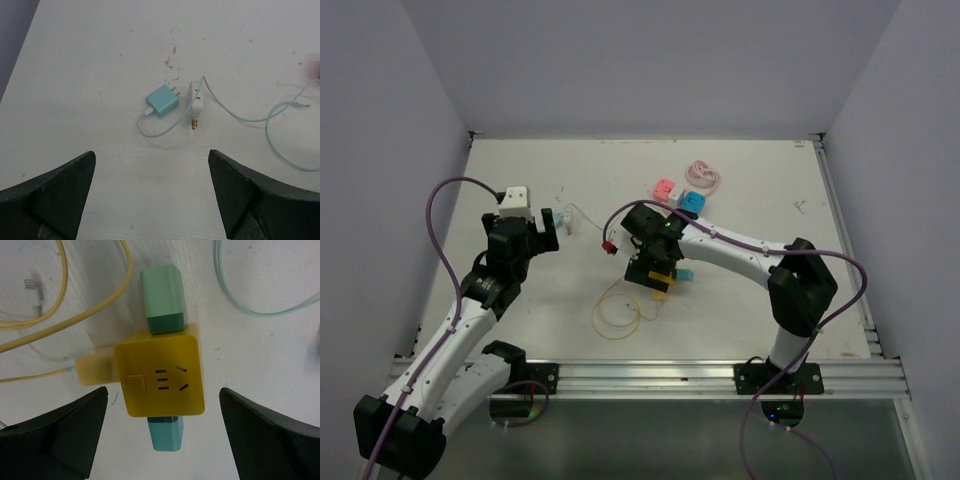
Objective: Pull the plug off the socket
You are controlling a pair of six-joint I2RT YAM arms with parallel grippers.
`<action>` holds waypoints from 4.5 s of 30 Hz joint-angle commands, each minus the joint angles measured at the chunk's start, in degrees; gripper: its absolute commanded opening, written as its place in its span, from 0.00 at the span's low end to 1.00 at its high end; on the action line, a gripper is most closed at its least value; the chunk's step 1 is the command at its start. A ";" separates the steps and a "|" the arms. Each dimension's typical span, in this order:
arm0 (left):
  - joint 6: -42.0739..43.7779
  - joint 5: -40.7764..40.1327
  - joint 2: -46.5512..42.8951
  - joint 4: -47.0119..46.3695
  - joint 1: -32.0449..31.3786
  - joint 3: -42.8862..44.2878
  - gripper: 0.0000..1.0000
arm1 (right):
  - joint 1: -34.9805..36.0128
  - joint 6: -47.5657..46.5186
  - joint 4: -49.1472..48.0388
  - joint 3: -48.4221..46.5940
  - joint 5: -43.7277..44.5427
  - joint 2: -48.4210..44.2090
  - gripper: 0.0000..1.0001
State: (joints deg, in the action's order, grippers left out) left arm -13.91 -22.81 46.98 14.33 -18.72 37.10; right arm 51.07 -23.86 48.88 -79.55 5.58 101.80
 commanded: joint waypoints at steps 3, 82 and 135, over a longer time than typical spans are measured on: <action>-0.15 -1.10 0.13 -2.29 0.35 0.34 0.98 | 1.14 -4.88 4.47 -2.28 2.94 1.91 0.95; -44.27 28.78 25.87 -19.95 -16.25 4.73 0.98 | -7.12 33.34 -55.91 44.56 -13.05 -29.38 0.00; -54.38 25.98 41.52 -50.71 -20.83 -6.69 0.23 | -7.04 38.89 -64.79 48.70 -20.61 -28.15 0.00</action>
State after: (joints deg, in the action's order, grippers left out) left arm -67.94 5.76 87.81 -31.94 -39.42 29.63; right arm 43.81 15.40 -11.57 -29.50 -11.84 73.87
